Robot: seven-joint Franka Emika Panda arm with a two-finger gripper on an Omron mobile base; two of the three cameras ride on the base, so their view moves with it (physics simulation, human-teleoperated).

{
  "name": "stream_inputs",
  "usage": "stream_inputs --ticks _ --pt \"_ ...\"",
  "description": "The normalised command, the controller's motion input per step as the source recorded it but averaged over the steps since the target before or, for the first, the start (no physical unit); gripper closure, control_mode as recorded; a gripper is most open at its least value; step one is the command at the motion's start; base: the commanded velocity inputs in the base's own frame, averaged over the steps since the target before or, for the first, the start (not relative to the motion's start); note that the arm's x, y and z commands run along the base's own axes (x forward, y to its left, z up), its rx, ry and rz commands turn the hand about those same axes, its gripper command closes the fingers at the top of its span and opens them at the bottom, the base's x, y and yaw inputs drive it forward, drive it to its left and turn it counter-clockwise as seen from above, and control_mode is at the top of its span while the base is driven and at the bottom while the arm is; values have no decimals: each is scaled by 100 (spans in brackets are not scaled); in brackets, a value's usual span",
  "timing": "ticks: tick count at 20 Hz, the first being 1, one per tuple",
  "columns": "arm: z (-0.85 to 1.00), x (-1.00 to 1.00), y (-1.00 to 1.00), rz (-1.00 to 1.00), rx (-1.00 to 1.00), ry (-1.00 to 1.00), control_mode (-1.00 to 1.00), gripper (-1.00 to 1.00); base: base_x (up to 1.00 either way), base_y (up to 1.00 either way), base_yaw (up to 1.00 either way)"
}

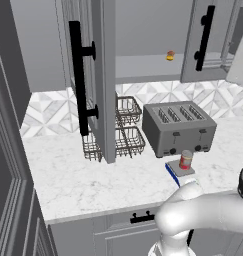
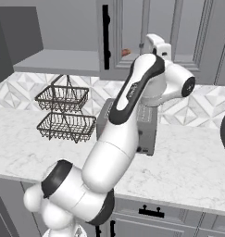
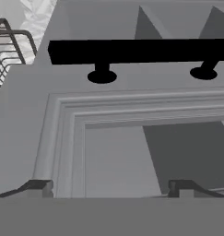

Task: Pick the canned food and place it on the digital scale for weighing, and close the cabinet.

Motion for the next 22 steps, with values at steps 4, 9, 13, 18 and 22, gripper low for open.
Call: stream_inputs --ticks 4,9,13,18,22 --pt "-2 64 0 0 0 0 -100 -100 0 0 0" --pt "-25 70 0 0 0 -8 -100 -100 0 0 0" --pt "-11 -36 0 0 0 -17 -100 -100 0 0 0" --pt "-46 -100 47 -12 0 -54 -100 -100 0 0 0" --pt "-60 -97 96 -25 7 -67 -100 -100 0 0 0"
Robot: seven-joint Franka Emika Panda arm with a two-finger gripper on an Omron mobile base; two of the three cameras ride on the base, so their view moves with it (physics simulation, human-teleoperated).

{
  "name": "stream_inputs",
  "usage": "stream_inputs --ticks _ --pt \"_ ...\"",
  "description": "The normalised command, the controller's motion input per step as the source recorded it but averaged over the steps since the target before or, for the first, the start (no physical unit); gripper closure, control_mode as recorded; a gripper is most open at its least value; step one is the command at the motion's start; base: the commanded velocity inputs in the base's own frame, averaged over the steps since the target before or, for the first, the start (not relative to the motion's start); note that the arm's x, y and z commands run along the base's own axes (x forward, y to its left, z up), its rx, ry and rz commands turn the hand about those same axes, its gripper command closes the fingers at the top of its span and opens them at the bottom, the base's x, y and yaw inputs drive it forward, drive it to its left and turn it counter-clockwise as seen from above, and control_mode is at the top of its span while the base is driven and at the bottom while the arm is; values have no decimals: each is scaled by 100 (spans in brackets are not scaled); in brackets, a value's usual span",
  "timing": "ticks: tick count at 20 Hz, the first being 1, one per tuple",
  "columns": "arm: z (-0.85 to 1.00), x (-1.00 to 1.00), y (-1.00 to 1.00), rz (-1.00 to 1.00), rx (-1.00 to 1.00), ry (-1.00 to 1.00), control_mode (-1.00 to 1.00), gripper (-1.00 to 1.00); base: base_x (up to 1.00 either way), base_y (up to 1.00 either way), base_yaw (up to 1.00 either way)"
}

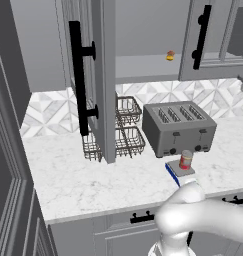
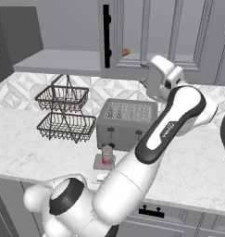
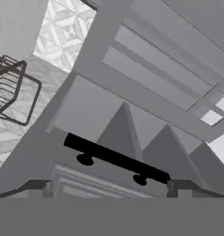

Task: Pick the canned food and place it on the digital scale for weighing, and close the cabinet.

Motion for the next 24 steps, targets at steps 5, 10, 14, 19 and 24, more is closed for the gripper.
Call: stream_inputs --ticks 5,10,14,19,24 --pt "7 -70 58 -29 12 -36 -100 -100 0 0 0" --pt "-1 -61 49 -11 9 -19 -100 -100 0 0 0" --pt "0 -28 35 0 1 0 -100 -100 0 0 0" --pt "0 -40 6 0 2 0 -100 -100 0 0 0" --pt "-3 -41 13 1 0 8 -100 -100 0 0 0"
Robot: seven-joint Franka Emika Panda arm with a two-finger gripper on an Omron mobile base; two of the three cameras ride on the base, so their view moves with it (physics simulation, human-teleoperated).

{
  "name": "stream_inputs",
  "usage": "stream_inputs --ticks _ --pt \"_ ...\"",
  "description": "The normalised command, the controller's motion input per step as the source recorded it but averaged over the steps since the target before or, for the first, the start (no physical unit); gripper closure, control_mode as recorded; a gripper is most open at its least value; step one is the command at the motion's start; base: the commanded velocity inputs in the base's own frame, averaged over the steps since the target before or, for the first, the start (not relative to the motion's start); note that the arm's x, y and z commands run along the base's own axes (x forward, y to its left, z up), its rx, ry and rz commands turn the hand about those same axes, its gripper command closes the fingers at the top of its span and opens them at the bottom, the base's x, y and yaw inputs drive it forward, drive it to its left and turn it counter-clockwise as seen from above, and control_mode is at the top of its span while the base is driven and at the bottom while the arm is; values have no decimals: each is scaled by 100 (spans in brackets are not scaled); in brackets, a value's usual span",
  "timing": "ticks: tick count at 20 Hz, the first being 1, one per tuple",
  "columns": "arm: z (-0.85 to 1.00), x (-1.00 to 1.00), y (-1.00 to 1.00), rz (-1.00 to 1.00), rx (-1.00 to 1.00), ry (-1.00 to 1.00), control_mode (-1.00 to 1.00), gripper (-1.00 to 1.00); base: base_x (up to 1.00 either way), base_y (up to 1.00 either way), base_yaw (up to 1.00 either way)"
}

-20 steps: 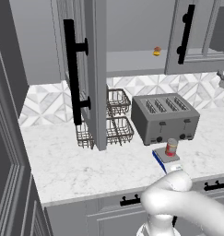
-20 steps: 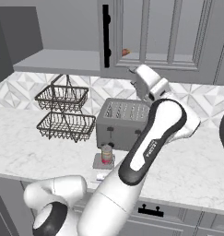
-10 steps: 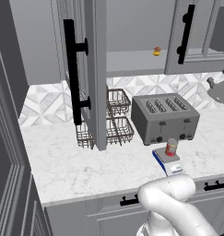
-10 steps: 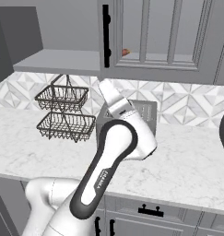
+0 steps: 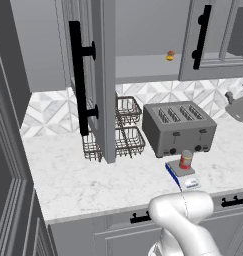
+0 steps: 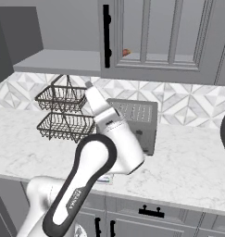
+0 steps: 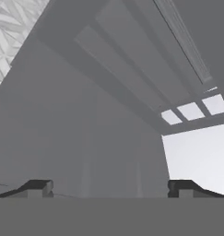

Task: Pick the canned food and place it on the digital scale for weighing, and close the cabinet.

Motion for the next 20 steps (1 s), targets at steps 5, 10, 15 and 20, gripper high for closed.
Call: stream_inputs --ticks 5,10,15,20 --pt "-2 -12 36 0 -6 1 -100 -100 0 0 0" --pt "0 -51 57 0 -7 0 -100 -100 0 0 0" --pt "0 -67 41 0 10 0 -100 -100 0 0 0" --pt "-8 -67 86 0 8 6 -100 -100 0 0 0"
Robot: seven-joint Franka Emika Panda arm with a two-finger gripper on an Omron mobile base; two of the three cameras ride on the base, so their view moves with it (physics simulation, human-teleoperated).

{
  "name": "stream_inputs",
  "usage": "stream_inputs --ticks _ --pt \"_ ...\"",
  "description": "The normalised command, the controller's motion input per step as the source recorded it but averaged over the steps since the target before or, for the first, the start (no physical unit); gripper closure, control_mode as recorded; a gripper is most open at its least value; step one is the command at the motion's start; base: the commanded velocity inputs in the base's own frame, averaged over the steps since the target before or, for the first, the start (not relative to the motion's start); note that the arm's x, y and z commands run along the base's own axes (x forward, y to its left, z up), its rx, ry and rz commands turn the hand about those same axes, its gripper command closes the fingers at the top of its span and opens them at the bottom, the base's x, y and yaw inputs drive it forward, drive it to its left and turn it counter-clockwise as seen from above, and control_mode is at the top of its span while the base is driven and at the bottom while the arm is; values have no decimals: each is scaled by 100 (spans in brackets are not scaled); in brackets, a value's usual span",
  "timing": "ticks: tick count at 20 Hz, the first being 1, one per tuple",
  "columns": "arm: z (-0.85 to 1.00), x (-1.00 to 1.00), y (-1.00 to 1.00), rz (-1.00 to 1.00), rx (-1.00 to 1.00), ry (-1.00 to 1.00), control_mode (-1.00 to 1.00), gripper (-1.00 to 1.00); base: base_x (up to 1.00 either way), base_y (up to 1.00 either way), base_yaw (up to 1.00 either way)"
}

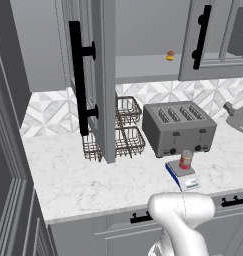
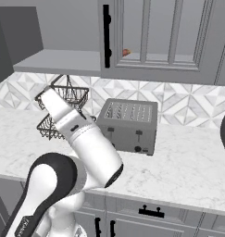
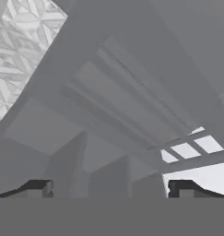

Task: Pick the canned food and place it on the digital scale for weighing, and close the cabinet.

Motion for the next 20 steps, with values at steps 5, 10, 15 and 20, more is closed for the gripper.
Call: stream_inputs --ticks 5,10,15,20 --pt "-32 -69 100 -9 0 8 -100 -100 0 0 0" --pt "-57 -57 100 -19 -1 6 -100 -100 0 0 0" --pt "-61 -49 100 -26 0 5 -100 -100 0 0 0" --pt "-63 -34 100 -20 0 -1 -100 -100 0 0 0"
